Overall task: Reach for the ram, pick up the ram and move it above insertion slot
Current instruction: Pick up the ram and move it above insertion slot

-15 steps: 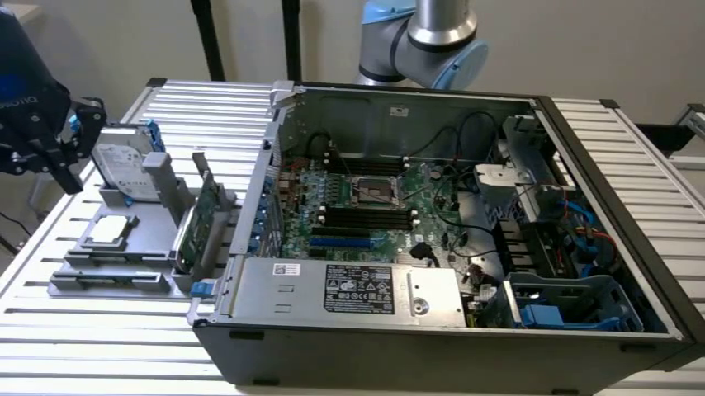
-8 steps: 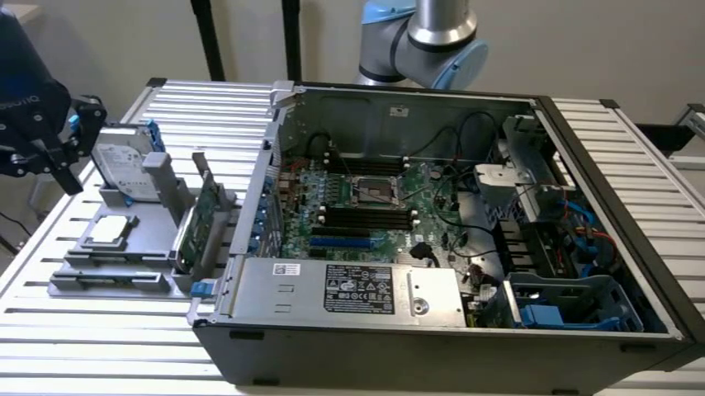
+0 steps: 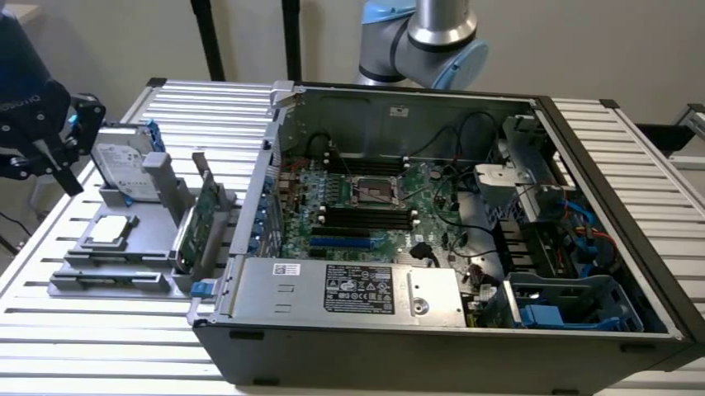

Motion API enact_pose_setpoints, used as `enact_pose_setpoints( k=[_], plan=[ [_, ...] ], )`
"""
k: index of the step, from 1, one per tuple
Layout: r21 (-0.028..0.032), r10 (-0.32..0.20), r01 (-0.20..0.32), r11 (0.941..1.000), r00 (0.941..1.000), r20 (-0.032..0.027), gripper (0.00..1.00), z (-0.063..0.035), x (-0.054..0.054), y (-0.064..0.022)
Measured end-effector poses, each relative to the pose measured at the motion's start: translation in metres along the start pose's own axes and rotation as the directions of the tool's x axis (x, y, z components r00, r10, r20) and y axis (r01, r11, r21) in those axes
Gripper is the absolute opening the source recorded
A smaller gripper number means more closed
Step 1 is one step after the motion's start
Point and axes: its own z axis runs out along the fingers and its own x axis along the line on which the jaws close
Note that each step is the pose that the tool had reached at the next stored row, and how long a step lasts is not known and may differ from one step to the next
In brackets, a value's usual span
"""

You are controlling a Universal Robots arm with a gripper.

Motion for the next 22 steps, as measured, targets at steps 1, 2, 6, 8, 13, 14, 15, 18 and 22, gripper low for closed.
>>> enact_pose_setpoints(
  k=[1, 2, 6, 8, 13, 14, 15, 18, 22],
  plan=[
    [0.0000, -0.018, 0.018, 0.9998, 0.9998, -0.0007, 0.11, 0.0001, 0.0000, 0.0000],
    [0.0000, -0.037, 0.037, 0.9993, 0.9993, -0.0014, 0.11, 0.0003, 0.0000, 0.0000],
    [-0.0002, -0.107, 0.107, 0.9942, 0.9942, -0.0041, 0.11, 0.0008, 0.0000, 0.0001],
    [-0.0003, -0.145, 0.145, 0.9895, 0.9895, -0.0057, 0.11, 0.0010, 0.0000, 0.0000],
    [-0.0010, -0.234, 0.234, 0.9722, 0.9722, -0.0090, 0.11, 0.0017, 0.0000, 0.0000],
    [-0.0011, -0.252, 0.252, 0.9678, 0.9678, -0.0096, 0.11, 0.0019, 0.0000, -0.0001],
    [-0.0013, -0.269, 0.269, 0.9630, 0.9630, -0.0104, 0.11, 0.0020, 0.0000, 0.0000],
    [-0.0018, -0.321, 0.321, 0.9471, 0.9471, -0.0123, 0.11, 0.0026, 0.0000, -0.0001],
    [-0.0028, -0.389, 0.389, 0.9214, 0.9213, -0.0150, 0.11, 0.0032, 0.0000, -0.0001]
  ],
)
